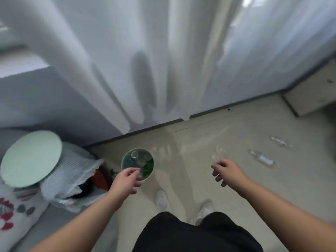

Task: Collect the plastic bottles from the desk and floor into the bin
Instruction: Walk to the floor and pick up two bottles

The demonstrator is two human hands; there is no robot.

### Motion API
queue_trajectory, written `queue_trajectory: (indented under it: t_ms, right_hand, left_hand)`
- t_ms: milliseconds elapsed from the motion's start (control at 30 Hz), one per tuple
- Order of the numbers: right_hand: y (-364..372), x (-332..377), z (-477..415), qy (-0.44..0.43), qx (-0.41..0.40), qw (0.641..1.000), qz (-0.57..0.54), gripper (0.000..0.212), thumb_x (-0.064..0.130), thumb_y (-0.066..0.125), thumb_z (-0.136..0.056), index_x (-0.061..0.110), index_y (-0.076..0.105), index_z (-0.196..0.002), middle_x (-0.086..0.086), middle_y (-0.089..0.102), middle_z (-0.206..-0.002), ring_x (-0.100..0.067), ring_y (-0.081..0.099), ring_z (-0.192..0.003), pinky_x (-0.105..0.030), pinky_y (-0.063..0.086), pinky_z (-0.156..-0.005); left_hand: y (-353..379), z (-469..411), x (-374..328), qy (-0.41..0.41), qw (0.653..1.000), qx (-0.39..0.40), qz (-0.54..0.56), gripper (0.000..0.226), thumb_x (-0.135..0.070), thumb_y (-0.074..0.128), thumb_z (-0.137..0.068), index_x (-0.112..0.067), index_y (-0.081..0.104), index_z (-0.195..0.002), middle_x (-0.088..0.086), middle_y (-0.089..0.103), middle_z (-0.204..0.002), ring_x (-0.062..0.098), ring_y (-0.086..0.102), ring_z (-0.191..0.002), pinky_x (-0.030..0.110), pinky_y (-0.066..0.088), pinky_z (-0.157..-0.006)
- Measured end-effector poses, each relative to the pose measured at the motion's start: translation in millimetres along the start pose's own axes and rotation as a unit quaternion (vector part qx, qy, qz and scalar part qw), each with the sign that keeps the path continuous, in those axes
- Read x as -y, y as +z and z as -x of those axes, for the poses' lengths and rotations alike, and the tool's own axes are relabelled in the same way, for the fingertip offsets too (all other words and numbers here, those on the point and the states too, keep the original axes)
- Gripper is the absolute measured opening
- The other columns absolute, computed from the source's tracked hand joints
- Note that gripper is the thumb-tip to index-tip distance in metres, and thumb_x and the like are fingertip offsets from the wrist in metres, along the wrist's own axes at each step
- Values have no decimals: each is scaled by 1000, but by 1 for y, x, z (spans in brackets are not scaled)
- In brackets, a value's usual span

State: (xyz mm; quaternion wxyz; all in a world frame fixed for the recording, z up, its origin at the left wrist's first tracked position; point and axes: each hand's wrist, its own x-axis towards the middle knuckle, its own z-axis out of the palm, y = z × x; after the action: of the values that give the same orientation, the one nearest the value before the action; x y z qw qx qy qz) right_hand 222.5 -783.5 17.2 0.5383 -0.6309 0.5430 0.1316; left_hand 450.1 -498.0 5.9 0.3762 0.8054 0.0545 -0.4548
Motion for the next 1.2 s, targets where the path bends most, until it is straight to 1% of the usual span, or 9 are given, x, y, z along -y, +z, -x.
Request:
queue_trajectory:
  t_ms: [100,200,333,433,500,767,867,967,1200]
  right_hand:
    - [-44,-74,25,52,-54,995,-72,17,19,60,-97,5,69,-94,-10,73,-81,-21,63,-62,-30,46,-49]
    - [-86,-154,55,100,-106,977,-154,18,21,61,-97,7,71,-91,-9,74,-81,-19,65,-60,-29,48,-48]
    - [-131,-238,86,136,-152,944,-258,16,20,61,-96,7,71,-92,-10,72,-79,-19,62,-58,-28,45,-47]
    - [-158,-285,99,148,-178,925,-302,15,18,60,-96,7,71,-93,-10,71,-78,-20,61,-56,-28,44,-47]
    - [-177,-310,105,160,-193,913,-323,15,17,60,-95,6,70,-93,-11,70,-77,-20,59,-55,-27,42,-46]
    - [-237,-375,109,211,-232,877,-365,14,15,60,-92,6,70,-90,-12,70,-76,-20,58,-53,-27,40,-45]
    - [-261,-390,101,234,-248,863,-373,14,13,61,-92,3,70,-87,-11,70,-70,-20,56,-48,-26,39,-44]
    - [-287,-399,88,255,-256,855,-373,14,11,62,-92,2,69,-85,-11,69,-65,-21,55,-43,-25,38,-42]
    - [-369,-412,56,277,-277,829,-398,14,13,63,-92,3,70,-86,-12,69,-67,-21,55,-44,-24,38,-42]
  left_hand:
    - [53,3,-22,29,995,34,-92,18,-28,53,-101,-30,69,-108,0,77,-97,22,73,-82,32,55,-61]
    - [121,11,-44,63,981,72,-166,19,-28,53,-102,-29,69,-110,1,76,-96,24,73,-83,33,55,-59]
    - [208,32,-68,97,963,115,-222,18,-30,55,-102,-29,71,-110,2,78,-98,26,74,-85,36,56,-61]
    - [267,51,-83,110,956,135,-237,17,-26,54,-103,-24,70,-109,6,77,-100,25,71,-81,37,54,-62]
    - [302,64,-92,116,949,149,-251,17,-24,53,-104,-23,69,-109,7,76,-102,27,71,-84,38,55,-65]
    - [409,85,-126,111,933,189,-286,15,-22,57,-103,-19,71,-107,10,76,-101,26,69,-80,35,51,-66]
    - [456,76,-148,111,925,207,-299,15,-19,58,-103,-16,72,-107,12,76,-99,27,67,-75,33,48,-63]
    - [506,62,-176,119,916,227,-309,14,-19,59,-102,-17,72,-105,10,77,-96,26,67,-73,32,48,-62]
    - [611,41,-255,123,885,277,-354,15,-19,58,-102,-16,72,-106,14,75,-98,25,64,-71,29,45,-59]
